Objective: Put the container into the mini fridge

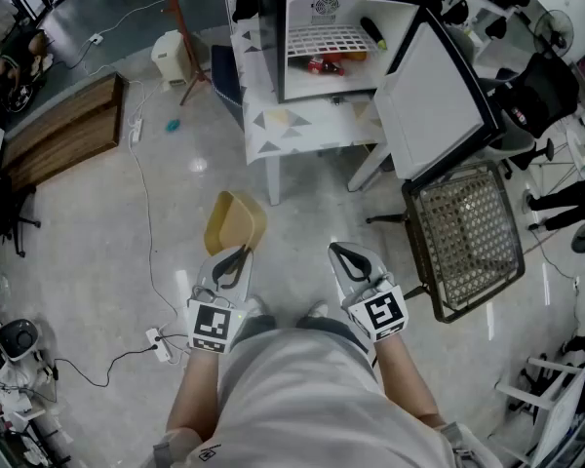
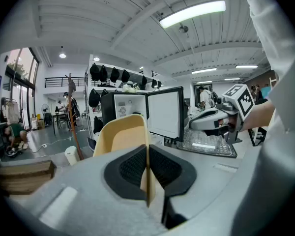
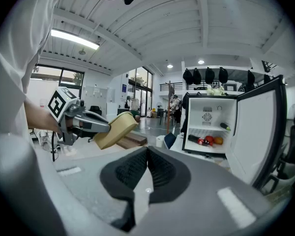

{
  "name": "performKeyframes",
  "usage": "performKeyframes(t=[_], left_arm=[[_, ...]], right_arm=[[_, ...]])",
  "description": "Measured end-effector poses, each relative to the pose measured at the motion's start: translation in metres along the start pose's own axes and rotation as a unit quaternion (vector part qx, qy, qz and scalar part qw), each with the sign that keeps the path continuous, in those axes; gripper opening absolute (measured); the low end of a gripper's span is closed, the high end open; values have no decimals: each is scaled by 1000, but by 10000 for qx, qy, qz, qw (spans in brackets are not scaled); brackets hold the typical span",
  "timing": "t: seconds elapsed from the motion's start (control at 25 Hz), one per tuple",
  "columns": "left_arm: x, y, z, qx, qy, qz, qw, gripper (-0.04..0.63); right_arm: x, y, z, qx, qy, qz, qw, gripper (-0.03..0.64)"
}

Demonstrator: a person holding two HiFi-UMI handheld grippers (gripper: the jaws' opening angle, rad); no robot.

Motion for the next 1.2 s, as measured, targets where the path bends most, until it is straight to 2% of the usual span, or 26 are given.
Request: performKeyframes(t=[0.32,0.52,0.64,0.76,0.92,1.2], left_arm=[[1,-25,-50,238,-233,353,9988,26],[-4,-31,-80,550,-358,785,9948,26],[-7,-27,-92,734,-420,890,9924,26],[-9,-18,-102,764,-394,975,9915,26],[5,-3,-114,628,-648,931,9916,26],[3,65,-113,545,-461,780,9944,26]], right_arm=[[-5,43,-41,182,-141,-120,9997,3],[-9,63,-51,507,-143,-18,9986,3],[-10,70,-52,681,-355,-131,9970,3],[-7,76,-44,790,-425,-236,9957,3],[-2,88,-24,855,-399,-211,9953,3],[8,112,47,688,-288,-87,9972,3]])
Point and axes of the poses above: the fingertips, and each gripper's own axes: y forward along the fingers, z to its right, x out of its underside, the point moved 3 cm from there along -y, backward along the fingers, and after that the axes turned 15 degrees about z, right-handed, at the moved point
